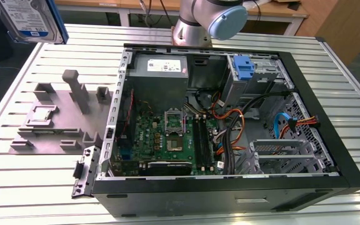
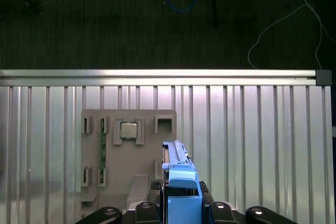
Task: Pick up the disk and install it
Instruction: 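Pick up the disk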
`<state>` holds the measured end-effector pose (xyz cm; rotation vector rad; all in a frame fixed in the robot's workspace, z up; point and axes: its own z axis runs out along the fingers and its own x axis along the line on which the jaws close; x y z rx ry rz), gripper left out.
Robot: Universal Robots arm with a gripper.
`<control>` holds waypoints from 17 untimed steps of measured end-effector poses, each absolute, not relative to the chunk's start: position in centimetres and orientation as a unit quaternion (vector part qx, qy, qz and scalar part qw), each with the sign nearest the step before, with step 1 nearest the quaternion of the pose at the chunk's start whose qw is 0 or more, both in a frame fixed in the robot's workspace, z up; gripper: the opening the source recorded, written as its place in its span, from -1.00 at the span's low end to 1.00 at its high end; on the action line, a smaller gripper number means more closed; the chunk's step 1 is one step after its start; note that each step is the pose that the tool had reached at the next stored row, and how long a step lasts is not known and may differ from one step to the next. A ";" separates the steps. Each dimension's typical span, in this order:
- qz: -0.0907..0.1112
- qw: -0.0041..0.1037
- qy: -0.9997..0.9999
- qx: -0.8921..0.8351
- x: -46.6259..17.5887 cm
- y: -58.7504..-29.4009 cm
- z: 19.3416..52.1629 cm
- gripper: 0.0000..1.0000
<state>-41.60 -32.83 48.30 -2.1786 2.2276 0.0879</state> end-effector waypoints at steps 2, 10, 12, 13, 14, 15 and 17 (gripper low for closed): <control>0.028 0.012 0.715 -0.699 -41.6 -32.8 48.5 -0.27; 0.028 0.012 0.715 -0.699 -41.6 -33.0 48.7 -0.27; 0.028 0.012 0.715 -0.699 -41.6 -33.2 48.7 -0.27; 0.028 0.012 0.715 -0.699 -41.6 -33.3 48.7 -0.27; 0.028 0.012 0.715 -0.699 -41.6 -33.4 48.7 -0.27; 0.028 0.012 0.715 -0.699 -41.6 -33.6 48.7 -0.27; 0.028 0.012 0.715 -0.699 -41.6 -33.8 48.7 -0.27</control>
